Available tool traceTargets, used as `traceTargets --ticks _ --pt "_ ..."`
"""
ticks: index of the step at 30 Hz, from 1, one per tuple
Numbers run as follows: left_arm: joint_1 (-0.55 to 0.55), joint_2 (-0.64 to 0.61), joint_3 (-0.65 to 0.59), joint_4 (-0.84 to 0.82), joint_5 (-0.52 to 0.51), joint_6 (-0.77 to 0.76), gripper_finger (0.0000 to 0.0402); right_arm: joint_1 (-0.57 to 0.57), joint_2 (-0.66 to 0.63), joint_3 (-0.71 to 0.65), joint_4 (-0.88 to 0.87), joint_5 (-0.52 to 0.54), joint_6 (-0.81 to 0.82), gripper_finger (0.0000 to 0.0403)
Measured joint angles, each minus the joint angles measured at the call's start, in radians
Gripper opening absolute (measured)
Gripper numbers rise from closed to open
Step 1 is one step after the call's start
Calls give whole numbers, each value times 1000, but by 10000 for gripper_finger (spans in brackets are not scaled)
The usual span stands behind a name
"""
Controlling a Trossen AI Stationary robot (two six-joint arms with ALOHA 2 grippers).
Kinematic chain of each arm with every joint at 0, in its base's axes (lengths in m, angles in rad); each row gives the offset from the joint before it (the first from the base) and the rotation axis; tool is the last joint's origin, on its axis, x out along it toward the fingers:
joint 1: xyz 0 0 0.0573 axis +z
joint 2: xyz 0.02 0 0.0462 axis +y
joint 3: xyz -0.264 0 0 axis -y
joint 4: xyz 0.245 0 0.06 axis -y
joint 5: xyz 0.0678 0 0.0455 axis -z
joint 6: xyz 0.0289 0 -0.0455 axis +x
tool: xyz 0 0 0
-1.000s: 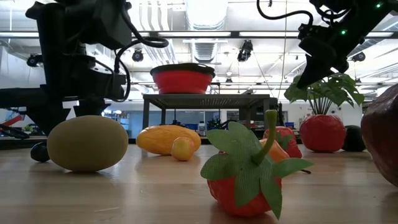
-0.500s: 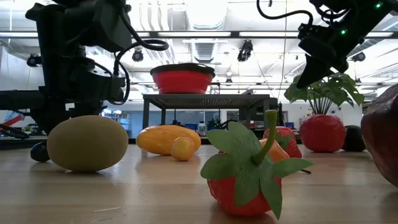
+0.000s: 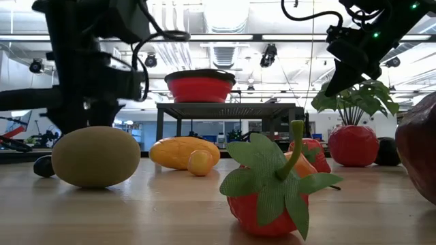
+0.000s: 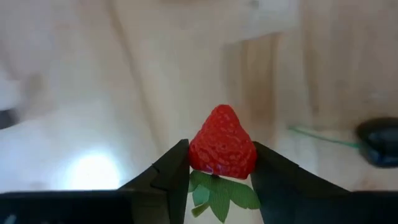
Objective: Pick & Place Fruit
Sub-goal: Put the top left red strawberry into the red strainer bowl on the shelf
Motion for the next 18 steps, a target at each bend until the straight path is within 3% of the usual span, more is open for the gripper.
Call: traceTargets --ticks 9,18 --pt "0 -1 188 -221 -248 -22 162 0 0 -2 0 0 0 8" --pt "11 -2 449 -231 -630 27 156 0 0 -2 1 0 0 8"
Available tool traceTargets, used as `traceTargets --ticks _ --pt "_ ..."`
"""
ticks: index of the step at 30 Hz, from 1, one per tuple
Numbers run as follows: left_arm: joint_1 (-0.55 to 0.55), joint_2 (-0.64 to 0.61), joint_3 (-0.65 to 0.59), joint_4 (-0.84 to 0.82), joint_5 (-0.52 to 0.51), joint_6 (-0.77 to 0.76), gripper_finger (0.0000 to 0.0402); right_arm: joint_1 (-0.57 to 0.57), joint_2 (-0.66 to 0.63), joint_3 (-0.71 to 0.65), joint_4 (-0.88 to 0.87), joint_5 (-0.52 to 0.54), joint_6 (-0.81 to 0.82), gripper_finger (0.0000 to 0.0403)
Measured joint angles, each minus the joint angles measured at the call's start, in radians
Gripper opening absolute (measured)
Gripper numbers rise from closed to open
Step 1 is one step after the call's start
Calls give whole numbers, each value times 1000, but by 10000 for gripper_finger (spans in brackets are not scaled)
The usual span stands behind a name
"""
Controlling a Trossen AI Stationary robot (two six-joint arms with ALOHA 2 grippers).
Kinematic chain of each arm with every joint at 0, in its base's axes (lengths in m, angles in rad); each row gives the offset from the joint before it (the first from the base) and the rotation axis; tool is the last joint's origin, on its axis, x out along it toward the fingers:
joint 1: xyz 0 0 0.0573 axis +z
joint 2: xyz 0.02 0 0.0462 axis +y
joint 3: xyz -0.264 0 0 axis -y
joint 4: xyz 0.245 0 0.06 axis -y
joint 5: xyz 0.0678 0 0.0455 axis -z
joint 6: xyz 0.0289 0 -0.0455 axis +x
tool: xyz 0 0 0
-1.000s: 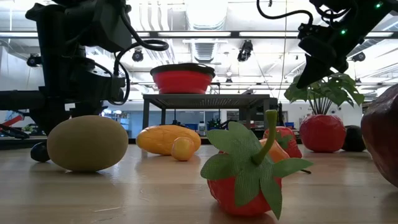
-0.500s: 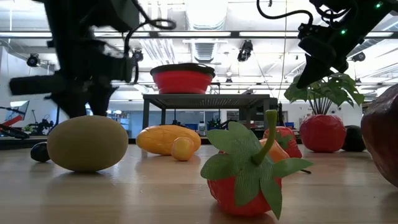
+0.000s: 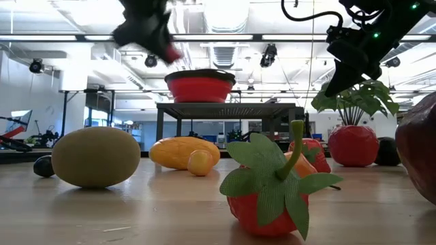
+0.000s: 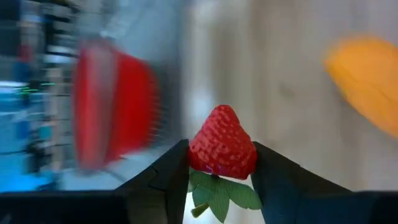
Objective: Pick & Place Fruit
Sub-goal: Put the top left red strawberry into the red strainer bowl on the shelf
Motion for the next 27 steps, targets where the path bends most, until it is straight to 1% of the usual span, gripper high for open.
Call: traceTargets --ticks 3,5,7,11,13,17,20,24,27 --pt "18 0 99 7 -157 29 158 0 0 0 3 0 0 8" --pt "41 0 163 11 -237 60 157 0 0 0 6 0 0 8" --pt "78 0 223 27 -270 92 156 0 0 0 8 0 0 8" --pt "178 -1 317 105 -261 181 157 0 0 0 11 0 0 8" --pt "241 -1 345 183 -195 229 157 0 0 0 11 0 0 8" --pt "376 -1 370 343 27 276 157 0 0 0 12 0 -2 8" --pt "471 -1 371 431 155 275 157 0 0 0 13 0 -15 8" --pt "580 -1 371 446 234 229 157 0 0 0 14 0 -19 8" --pt "648 -1 366 436 295 164 157 0 0 0 15 0 -26 8"
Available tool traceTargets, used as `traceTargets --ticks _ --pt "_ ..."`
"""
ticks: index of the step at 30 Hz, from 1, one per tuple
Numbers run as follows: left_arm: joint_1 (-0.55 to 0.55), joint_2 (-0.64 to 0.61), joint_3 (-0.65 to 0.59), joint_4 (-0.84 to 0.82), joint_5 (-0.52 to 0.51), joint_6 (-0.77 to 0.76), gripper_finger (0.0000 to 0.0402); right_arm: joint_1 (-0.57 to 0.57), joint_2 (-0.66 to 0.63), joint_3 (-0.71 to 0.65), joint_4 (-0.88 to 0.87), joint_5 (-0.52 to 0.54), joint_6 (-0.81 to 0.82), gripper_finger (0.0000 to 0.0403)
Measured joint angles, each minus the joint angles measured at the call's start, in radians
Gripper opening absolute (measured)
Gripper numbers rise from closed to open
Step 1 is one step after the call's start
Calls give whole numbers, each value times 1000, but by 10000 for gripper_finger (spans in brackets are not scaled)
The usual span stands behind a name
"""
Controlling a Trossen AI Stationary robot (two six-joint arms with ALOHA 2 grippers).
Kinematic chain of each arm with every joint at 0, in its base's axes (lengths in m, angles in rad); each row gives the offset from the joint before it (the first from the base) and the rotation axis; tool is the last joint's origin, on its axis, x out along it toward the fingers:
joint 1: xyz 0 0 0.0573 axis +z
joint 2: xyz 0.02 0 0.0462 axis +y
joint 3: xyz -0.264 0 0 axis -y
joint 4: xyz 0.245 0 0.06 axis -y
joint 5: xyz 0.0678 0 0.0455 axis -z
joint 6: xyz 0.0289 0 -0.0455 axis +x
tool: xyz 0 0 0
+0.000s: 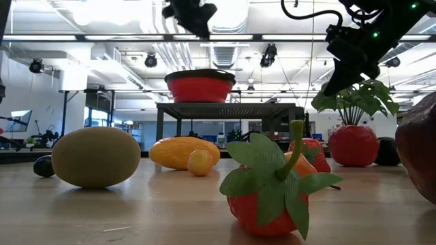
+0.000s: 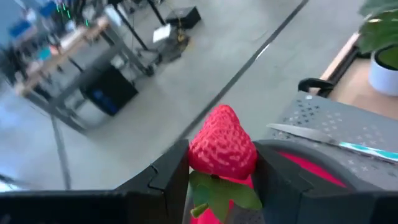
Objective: Pick & Place Fruit
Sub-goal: Put the top left red strawberry into the red strainer bowl on the shelf
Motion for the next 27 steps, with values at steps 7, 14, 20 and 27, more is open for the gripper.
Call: traceTargets --ticks 7,14,20,27 --pt "85 11 -31 -20 159 -118 157 0 0 0 2 2 0 8" --pt "88 64 -73 -66 198 -124 156 0 0 0 4 3 0 8" --pt "88 133 -74 -98 218 -124 156 0 0 0 5 5 0 8" --pt "88 200 -74 -132 223 -125 156 0 0 0 4 6 0 8"
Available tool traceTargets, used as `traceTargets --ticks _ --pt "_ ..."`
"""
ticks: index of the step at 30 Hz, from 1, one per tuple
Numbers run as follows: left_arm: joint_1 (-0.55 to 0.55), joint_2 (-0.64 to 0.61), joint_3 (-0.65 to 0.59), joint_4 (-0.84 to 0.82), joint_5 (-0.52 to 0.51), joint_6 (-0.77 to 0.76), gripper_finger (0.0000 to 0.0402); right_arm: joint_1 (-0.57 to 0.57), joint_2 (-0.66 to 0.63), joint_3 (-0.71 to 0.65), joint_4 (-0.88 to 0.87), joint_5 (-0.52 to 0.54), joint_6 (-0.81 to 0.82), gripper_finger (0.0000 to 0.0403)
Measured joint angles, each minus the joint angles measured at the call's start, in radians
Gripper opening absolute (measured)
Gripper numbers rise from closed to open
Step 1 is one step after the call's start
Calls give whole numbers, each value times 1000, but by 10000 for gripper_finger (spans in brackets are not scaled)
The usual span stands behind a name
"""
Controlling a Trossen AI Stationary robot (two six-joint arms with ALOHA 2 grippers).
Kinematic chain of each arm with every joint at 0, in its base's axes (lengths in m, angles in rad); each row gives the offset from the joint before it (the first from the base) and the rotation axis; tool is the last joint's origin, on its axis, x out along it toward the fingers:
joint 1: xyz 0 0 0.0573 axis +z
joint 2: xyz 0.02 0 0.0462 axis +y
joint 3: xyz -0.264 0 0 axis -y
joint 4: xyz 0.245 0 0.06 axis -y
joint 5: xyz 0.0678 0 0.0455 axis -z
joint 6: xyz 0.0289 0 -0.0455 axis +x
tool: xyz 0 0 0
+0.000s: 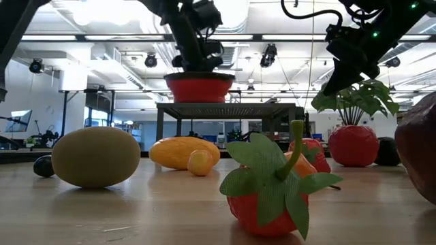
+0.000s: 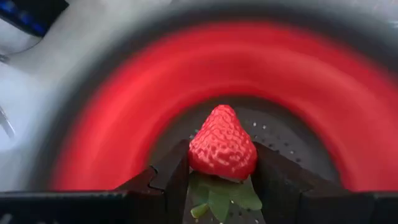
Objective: Pick & Place Fruit
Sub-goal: Put the top left red strawberry into the red strainer bowl on the shelf
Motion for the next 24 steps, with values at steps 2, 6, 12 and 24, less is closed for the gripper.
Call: traceTargets --ticks 2,6,12,24 --pt "0 14 0 -7 -2 1 157 0 0 -1 0 0 0 8" --pt "2 22 0 -8 -1 2 161 0 0 -2 0 0 0 8" --pt "0 19 0 -8 0 34 162 0 0 -4 0 1 0 8" --pt "4 16 20 -25 8 45 210 0 0 -4 0 1 0 8"
